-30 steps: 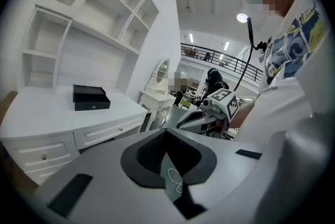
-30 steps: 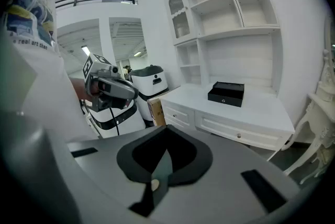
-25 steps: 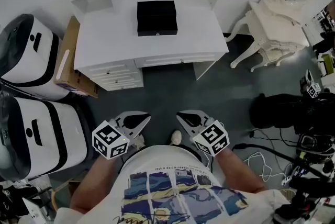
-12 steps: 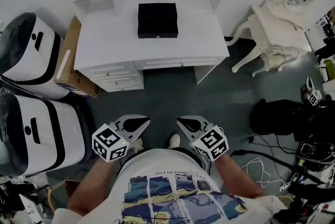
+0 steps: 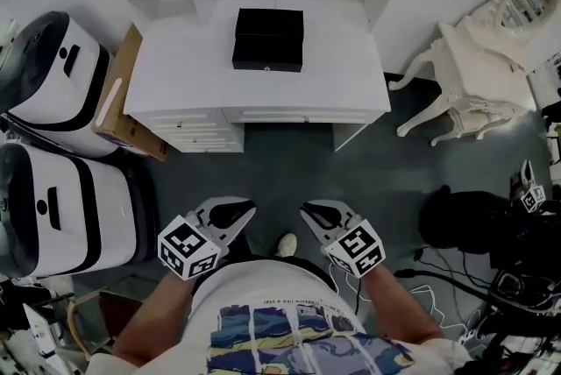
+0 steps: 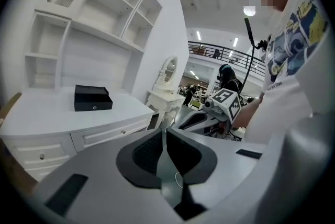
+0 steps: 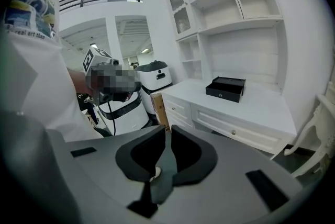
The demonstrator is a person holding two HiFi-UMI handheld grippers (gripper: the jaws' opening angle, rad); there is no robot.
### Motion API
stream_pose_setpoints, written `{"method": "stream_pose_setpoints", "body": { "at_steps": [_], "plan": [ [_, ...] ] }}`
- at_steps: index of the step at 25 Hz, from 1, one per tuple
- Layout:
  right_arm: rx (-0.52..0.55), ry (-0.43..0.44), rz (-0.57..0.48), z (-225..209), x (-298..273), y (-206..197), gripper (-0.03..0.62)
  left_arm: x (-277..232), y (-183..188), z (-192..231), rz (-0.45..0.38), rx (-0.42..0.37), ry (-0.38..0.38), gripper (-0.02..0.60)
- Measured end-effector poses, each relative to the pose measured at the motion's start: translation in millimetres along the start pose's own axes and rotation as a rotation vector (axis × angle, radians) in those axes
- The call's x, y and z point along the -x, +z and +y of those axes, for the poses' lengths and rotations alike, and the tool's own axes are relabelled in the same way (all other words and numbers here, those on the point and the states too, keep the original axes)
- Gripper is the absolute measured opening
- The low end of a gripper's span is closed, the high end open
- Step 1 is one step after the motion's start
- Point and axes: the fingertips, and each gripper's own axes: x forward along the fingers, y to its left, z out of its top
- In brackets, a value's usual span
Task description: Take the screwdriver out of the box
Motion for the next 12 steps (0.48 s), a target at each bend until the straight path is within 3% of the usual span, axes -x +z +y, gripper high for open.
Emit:
{"method": "stream_pose_setpoints", "body": {
  "at_steps": [6,12],
  "plan": [
    [-0.030,-0.021,0.032,-35,-24,5,0.049,-16,3,40,0.038,0.007,-0.018,0.028],
    [-0.040,-0.103,0.067,-80,-63,42,0.052,-31,36,113,0.040,-0.009,-0.076,0.035]
  ]
}}
